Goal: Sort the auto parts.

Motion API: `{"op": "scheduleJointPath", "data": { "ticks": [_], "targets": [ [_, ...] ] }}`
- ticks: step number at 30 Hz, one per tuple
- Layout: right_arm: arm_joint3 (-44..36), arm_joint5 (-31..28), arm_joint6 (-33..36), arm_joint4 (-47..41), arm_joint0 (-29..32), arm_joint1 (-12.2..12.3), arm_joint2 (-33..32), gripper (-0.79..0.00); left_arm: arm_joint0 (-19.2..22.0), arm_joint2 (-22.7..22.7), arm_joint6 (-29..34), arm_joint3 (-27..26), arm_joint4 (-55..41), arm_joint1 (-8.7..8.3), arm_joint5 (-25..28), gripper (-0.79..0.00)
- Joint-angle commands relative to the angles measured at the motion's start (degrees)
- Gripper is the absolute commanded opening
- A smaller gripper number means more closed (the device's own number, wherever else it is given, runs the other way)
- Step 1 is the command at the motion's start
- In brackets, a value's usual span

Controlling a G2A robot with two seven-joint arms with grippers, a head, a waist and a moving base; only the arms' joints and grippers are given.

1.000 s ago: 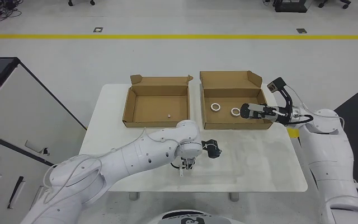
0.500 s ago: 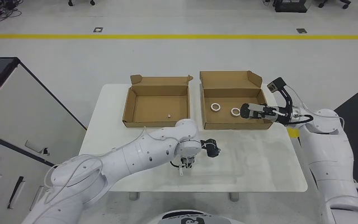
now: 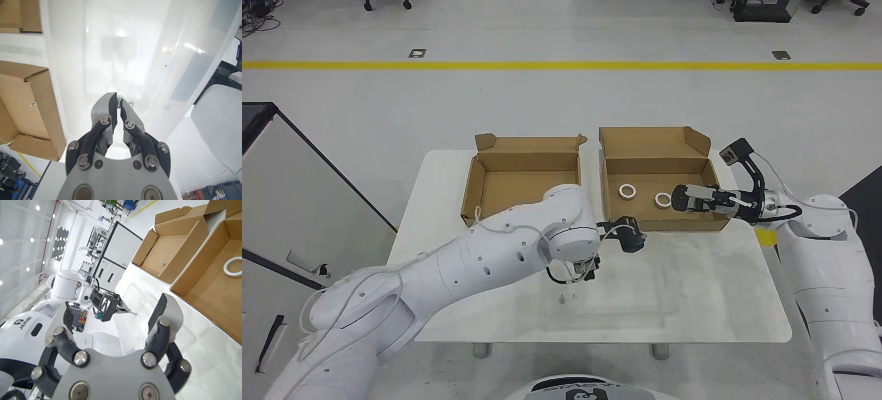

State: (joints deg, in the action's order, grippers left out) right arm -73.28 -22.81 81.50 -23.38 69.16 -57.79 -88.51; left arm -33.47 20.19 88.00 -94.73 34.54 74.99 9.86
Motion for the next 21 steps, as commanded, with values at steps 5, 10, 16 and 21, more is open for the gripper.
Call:
{"op": "scheduleJointPath", "data": {
  "ticks": [5,10,16,21],
  "targets": [
    [0.0,0.0,0.0,0.0,0.0,0.0,0.0,0.0,2.5,0.1,0.0,-5.1,-0.3,-2.21,-3.0,-0.785],
    [0.0,0.0,0.0,0.0,0.0,0.0,0.0,0.0,2.5,0.1,0.0,-5.1,-0.3,-2.21,-3.0,-0.785],
    [0.0,0.0,0.0,0.0,0.0,0.0,0.0,0.0,2.5,0.1,0.0,-5.1,-0.3,-2.21,-3.0,-0.785],
    [0.0,0.0,0.0,0.0,0.0,0.0,0.0,0.0,1.0,5.5,-6.8,-5.8,-2.9,-3.09,-4.1,-0.785]
  ]
}}
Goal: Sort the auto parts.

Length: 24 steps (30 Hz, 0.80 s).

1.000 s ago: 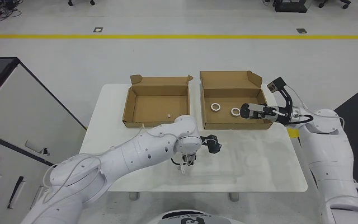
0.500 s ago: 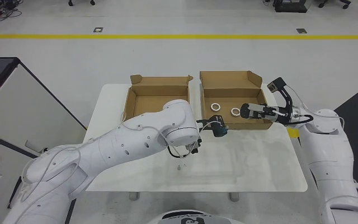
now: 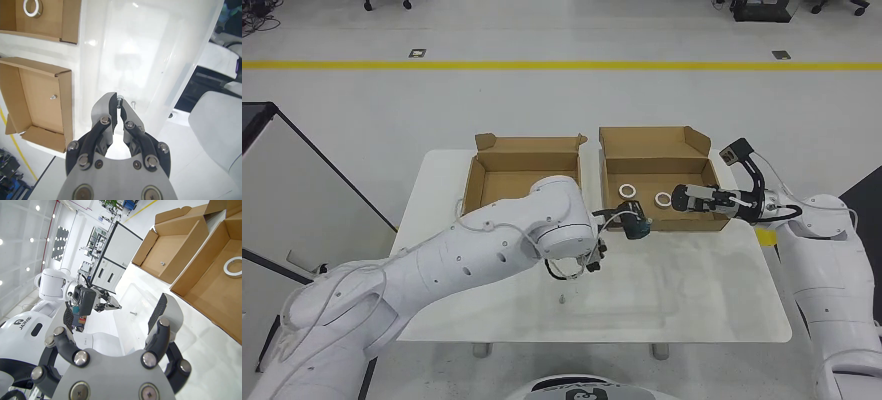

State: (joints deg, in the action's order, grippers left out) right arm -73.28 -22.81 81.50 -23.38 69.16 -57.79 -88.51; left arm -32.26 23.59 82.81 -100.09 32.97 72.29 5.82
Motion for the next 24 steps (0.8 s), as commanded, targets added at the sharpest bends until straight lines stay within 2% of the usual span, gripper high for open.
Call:
{"op": "scheduleJointPath", "data": {
  "ticks": [1,8,15,18,24],
  "targets": [
    [0.0,0.0,0.0,0.0,0.0,0.0,0.0,0.0,-0.3,3.7,-1.7,-0.9,-2.1,-0.78,0.3,-0.785],
    [0.0,0.0,0.0,0.0,0.0,0.0,0.0,0.0,-4.2,16.8,-2.7,-5.3,-10.4,-4.27,3.7,-0.785],
    [0.0,0.0,0.0,0.0,0.0,0.0,0.0,0.0,-12.2,31.7,-9.6,-6.6,-26.1,-7.1,8.2,-0.785],
    [0.0,0.0,0.0,0.0,0.0,0.0,0.0,0.0,-14.5,35.0,-13.3,-5.4,-33.5,-7.43,10.3,-0.785],
    [0.0,0.0,0.0,0.0,0.0,0.0,0.0,0.0,-16.0,38.2,-18.0,-1.8,-50.3,-7.23,19.0,-0.785]
  ]
}}
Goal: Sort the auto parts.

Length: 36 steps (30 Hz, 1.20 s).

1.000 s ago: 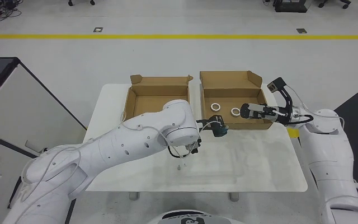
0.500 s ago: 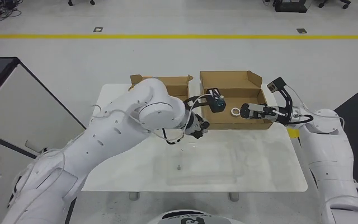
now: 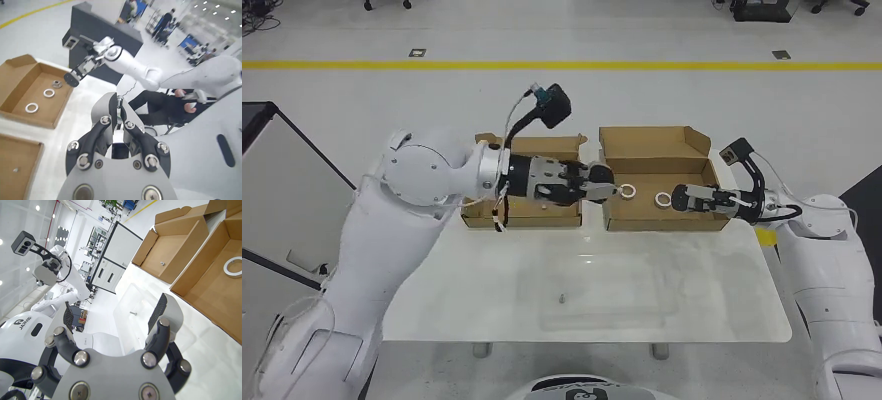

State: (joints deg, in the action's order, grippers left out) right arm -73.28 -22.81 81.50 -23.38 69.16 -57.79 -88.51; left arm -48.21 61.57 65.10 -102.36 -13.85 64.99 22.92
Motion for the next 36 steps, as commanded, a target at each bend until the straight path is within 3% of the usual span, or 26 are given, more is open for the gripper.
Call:
{"op": "scheduleJointPath", "data": {
  "ticks": [1,7,20,24,27,36],
  "targets": [
    [0.0,0.0,0.0,0.0,0.0,0.0,0.0,0.0,-0.1,0.3,-0.5,1.1,-6.7,0.17,3.8,-0.785],
    [0.0,0.0,0.0,0.0,0.0,0.0,0.0,0.0,0.8,-0.4,1.8,4.8,-25.8,1.06,13.4,-0.785],
    [0.0,0.0,0.0,0.0,0.0,0.0,0.0,0.0,2.0,-0.7,2.0,5.7,-27.0,1.25,13.4,-0.785],
    [0.0,0.0,0.0,0.0,0.0,0.0,0.0,0.0,1.1,-0.6,-5.5,4.4,-31.4,1.96,15.0,-0.785],
    [0.0,0.0,0.0,0.0,0.0,0.0,0.0,0.0,1.2,-1.7,-7.3,4.5,-35.7,2.66,16.5,-0.785],
    [0.0,0.0,0.0,0.0,0.0,0.0,0.0,0.0,1.2,-3.7,-2.3,3.2,-50.2,4.44,18.6,-0.785]
  ]
}}
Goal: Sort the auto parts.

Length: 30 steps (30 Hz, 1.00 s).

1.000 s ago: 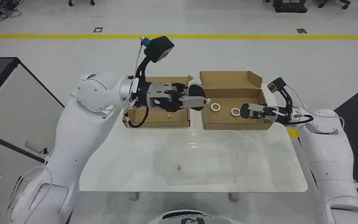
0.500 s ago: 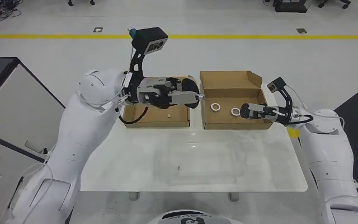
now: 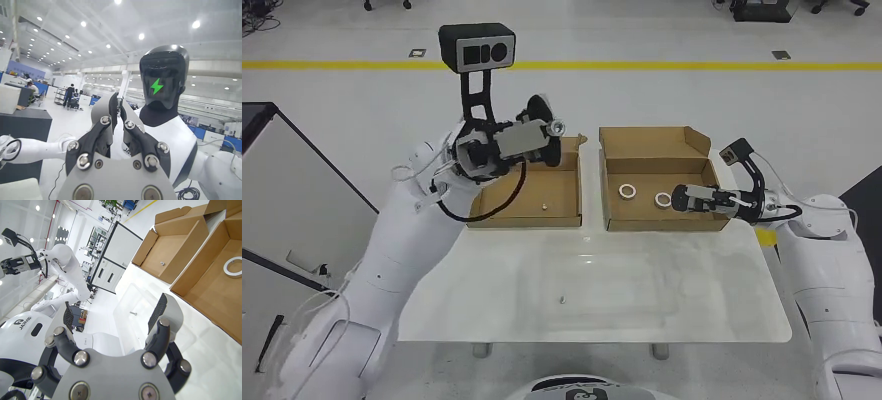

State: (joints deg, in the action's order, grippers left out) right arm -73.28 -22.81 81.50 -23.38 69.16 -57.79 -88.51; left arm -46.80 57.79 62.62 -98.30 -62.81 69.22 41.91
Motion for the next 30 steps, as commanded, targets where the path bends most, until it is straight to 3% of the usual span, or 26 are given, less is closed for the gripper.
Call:
{"op": "scheduleJointPath", "data": {
  "ticks": [1,10,17,25,30],
  "targets": [
    [0.0,0.0,0.0,0.0,0.0,0.0,0.0,0.0,-0.5,0.3,0.3,-1.7,-2.2,0.41,-0.5,-0.785],
    [0.0,0.0,0.0,0.0,0.0,0.0,0.0,0.0,-3.8,3.8,2.5,-5.0,-7.2,2.65,-2.7,-0.785],
    [0.0,0.0,0.0,0.0,0.0,0.0,0.0,0.0,-5.1,6.7,3.5,-3.4,1.3,3.66,-3.7,-0.785],
    [0.0,0.0,0.0,0.0,0.0,0.0,0.0,0.0,-4.9,8.6,3.5,-3.1,13.9,3.55,-3.7,-0.785],
    [0.0,0.0,0.0,0.0,0.0,0.0,0.0,0.0,-5.2,8.1,3.0,-4.5,10.4,3.79,-3.2,-0.785]
  ]
}}
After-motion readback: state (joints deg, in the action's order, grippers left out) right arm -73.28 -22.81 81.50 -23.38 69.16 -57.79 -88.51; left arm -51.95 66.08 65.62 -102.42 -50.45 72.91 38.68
